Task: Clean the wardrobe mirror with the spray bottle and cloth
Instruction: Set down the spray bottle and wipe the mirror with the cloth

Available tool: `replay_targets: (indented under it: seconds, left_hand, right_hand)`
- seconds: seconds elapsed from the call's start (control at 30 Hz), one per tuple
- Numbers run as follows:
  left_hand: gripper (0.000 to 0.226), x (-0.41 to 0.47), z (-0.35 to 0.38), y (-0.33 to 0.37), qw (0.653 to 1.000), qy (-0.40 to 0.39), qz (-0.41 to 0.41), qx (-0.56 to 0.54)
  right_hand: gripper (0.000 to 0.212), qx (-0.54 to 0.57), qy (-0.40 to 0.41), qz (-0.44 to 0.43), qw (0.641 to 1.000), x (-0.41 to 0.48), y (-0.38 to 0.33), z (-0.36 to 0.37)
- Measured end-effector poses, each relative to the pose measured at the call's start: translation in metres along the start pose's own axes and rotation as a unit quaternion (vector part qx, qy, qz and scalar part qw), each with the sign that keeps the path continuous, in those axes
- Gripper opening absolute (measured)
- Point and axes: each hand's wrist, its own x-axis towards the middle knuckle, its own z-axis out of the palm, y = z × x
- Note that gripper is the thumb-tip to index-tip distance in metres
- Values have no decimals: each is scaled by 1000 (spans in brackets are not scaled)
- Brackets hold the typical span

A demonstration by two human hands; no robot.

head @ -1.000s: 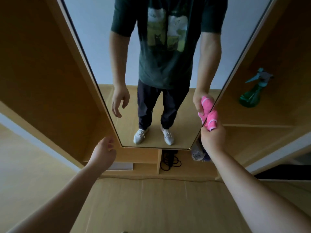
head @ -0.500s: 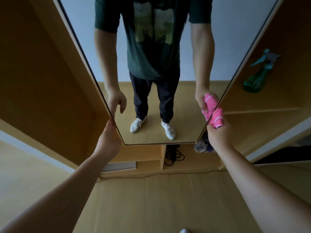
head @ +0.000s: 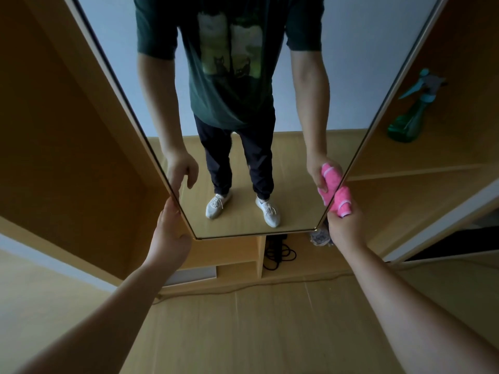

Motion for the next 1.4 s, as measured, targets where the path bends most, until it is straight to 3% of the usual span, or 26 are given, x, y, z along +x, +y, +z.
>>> replay_targets:
  seconds: [0.37, 0.67, 1.03, 1.1, 1.3, 1.4]
  left_hand:
    - [101, -3, 4, -10, 1000, 9, -4, 5]
    - [99, -1, 9, -18, 1000, 21, -5, -2]
    - [100, -5, 7, -17, 1000, 16, -1, 4]
    - [100, -7, 5, -13, 1000, 9, 1, -3]
    - [74, -26, -1, -4, 998, 35, -45, -5]
    - [55, -42, -6, 8, 999, 43, -27, 16]
  right_hand:
    - [21, -15, -42, 80, 996, -8, 42, 24]
    - [28, -78, -47, 91, 992, -10, 67, 37]
    - [6, -67, -69, 145, 985, -12, 77, 39]
    - [24, -62, -55, 175, 981, -14, 77, 35]
    - [13, -60, -74, 180, 979, -42, 54, 10]
    - [3, -29, -95, 169, 981, -62, 24, -1]
